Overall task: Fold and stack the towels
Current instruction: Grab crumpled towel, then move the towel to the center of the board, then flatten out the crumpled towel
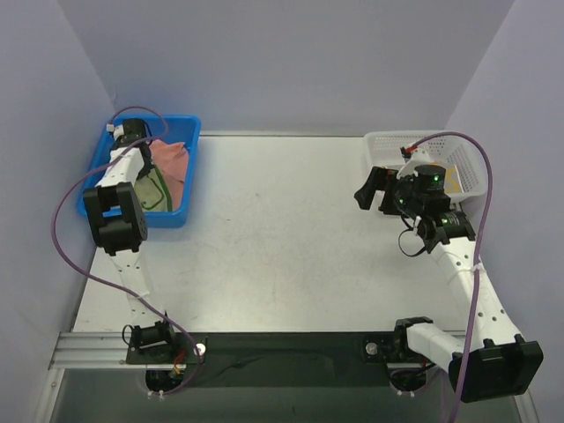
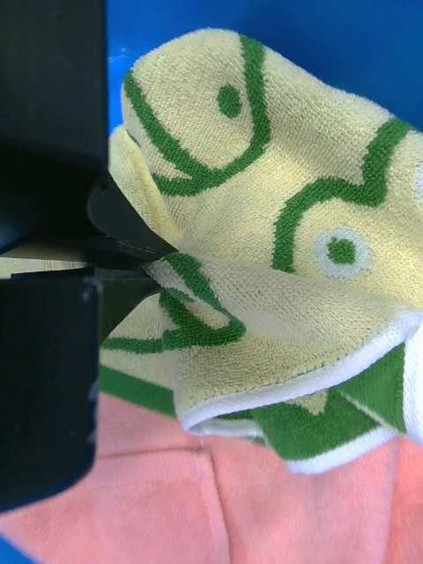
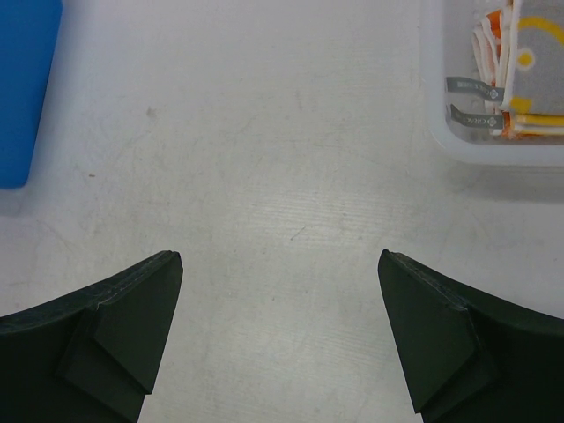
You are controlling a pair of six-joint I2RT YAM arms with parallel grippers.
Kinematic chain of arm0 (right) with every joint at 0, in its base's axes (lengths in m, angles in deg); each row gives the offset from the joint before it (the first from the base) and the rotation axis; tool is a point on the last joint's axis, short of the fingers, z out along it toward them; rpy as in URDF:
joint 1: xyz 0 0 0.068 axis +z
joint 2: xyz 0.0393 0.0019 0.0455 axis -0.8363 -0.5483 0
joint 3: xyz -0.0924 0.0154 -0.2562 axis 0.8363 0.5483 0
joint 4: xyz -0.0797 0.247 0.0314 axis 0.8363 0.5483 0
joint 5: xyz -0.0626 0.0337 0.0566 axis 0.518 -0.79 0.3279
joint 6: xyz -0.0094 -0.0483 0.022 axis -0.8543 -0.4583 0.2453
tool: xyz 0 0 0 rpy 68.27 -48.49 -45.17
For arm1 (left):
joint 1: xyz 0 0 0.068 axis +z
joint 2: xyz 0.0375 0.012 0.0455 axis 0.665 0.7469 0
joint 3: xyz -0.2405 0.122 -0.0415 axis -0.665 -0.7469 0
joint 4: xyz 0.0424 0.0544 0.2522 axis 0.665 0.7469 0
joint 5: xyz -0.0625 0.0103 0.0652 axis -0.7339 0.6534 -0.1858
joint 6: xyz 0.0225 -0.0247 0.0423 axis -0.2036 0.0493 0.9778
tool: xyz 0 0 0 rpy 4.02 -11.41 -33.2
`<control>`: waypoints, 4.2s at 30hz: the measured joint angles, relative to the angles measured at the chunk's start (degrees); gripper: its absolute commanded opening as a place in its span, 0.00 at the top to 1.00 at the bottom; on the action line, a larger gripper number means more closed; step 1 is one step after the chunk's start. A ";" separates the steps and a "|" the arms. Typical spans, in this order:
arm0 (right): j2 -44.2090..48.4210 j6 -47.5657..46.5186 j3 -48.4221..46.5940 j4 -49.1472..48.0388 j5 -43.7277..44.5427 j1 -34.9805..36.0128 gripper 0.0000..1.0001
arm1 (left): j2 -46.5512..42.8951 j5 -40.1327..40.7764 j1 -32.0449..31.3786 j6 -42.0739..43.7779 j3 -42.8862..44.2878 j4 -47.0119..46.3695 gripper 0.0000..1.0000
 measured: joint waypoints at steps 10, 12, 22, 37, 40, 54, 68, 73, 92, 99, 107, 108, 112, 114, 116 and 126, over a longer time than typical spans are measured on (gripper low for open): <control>1.55 0.68 -0.20 0.04 -1.18 0.96 0.00 | -12.39 -1.62 -5.62 1.36 14.84 2.71 1.00; 2.73 1.05 -0.24 0.09 -1.53 1.11 0.00 | -15.67 -2.49 -9.18 1.84 18.73 2.75 1.00; 10.12 2.56 -0.52 1.92 -1.73 1.11 0.00 | -31.17 -15.74 -32.81 0.07 22.67 2.49 1.00; 15.76 2.47 1.79 10.21 -4.13 3.45 0.00 | -53.96 -32.02 -50.36 -15.82 -56.15 -11.52 0.16; 13.05 2.78 4.55 10.80 -3.96 6.03 0.03 | -60.24 -29.16 -51.52 -17.35 -65.85 -7.39 0.16; -2.71 9.07 14.95 8.15 3.41 8.55 0.24 | -41.16 -11.02 -80.41 -10.47 -43.08 -6.75 0.27; -12.74 10.84 13.70 13.64 11.96 31.17 0.41 | -44.94 -11.08 -74.44 -18.34 -50.31 5.51 0.20; -17.22 15.13 12.70 17.27 17.18 36.48 0.55 | -48.09 -15.10 -70.10 -21.09 -56.30 8.87 0.32; -32.09 15.69 6.49 15.13 18.36 29.66 0.85 | -22.84 -17.49 -50.71 -10.75 -38.58 4.92 0.54; -29.77 16.39 6.40 11.08 18.64 26.60 0.70 | -24.52 -17.86 -48.85 -10.19 -37.55 1.92 0.30; -19.43 20.44 10.71 8.26 21.33 26.97 0.62 | -37.24 -18.99 -56.15 -16.39 -51.19 0.20 0.33; -19.52 20.79 10.84 8.04 21.57 26.99 0.62 | -37.03 -19.04 -56.78 -17.03 -52.09 -0.20 0.34; -21.33 21.44 10.99 7.15 22.27 27.67 0.62 | -34.88 -18.18 -57.79 -18.75 -53.33 -1.11 0.37; -22.80 21.66 10.99 6.67 22.53 28.20 0.62 | -34.45 -17.53 -58.01 -19.23 -53.05 -1.70 0.37; -24.22 21.81 10.99 6.29 22.64 28.55 0.62 | -34.07 -17.07 -58.14 -19.69 -52.70 -2.16 0.37; -28.52 22.36 10.49 5.60 22.53 28.85 0.63 | -34.01 -15.85 -58.58 -21.33 -52.76 -3.82 0.41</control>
